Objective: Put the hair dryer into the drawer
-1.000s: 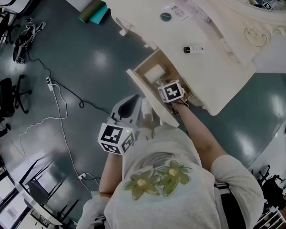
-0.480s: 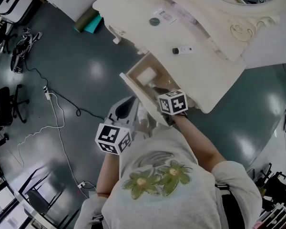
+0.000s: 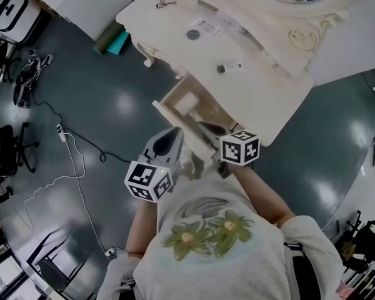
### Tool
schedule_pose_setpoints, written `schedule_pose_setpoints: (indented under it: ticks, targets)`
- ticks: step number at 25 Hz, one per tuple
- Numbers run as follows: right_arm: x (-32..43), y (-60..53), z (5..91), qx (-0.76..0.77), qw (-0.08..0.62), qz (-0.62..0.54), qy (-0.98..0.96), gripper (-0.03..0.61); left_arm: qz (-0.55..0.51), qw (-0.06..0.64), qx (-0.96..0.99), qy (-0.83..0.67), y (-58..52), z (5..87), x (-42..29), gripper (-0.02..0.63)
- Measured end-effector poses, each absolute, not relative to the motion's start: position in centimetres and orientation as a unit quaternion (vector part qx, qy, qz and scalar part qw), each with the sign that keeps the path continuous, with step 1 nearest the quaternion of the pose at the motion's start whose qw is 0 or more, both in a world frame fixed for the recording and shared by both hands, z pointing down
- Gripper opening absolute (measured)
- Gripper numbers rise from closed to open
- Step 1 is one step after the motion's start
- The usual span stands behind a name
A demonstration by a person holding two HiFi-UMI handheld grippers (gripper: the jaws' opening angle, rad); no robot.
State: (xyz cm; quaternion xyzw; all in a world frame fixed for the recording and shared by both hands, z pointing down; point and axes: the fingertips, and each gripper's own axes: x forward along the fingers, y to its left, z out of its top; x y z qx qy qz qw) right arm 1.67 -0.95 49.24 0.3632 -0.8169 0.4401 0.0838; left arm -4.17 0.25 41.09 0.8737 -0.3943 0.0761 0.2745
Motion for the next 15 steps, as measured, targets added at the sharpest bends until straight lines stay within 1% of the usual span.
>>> schedule_pose_setpoints:
  ticks: [7, 12, 15]
  targets:
    - [2.4, 0.2, 46.4, 0.367, 0.071, 0.418, -0.828, 0.021, 0.061, 0.281, 0.884, -0.369, 0.8, 40.2, -2.6, 0.023]
    - [2.9, 0.7, 46.1, 0.368, 0.073, 0.414, -0.83, 0.021, 0.051, 0.301, 0.889, -0.343, 1.2, 40.0, -1.4, 0.018]
    - [3.1, 0.6, 46.1, 0.368, 0.077, 0.41, -0.831, 0.021, 0.045, 0.298, 0.894, -0.332, 1.2, 39.5, -0.9, 0.015]
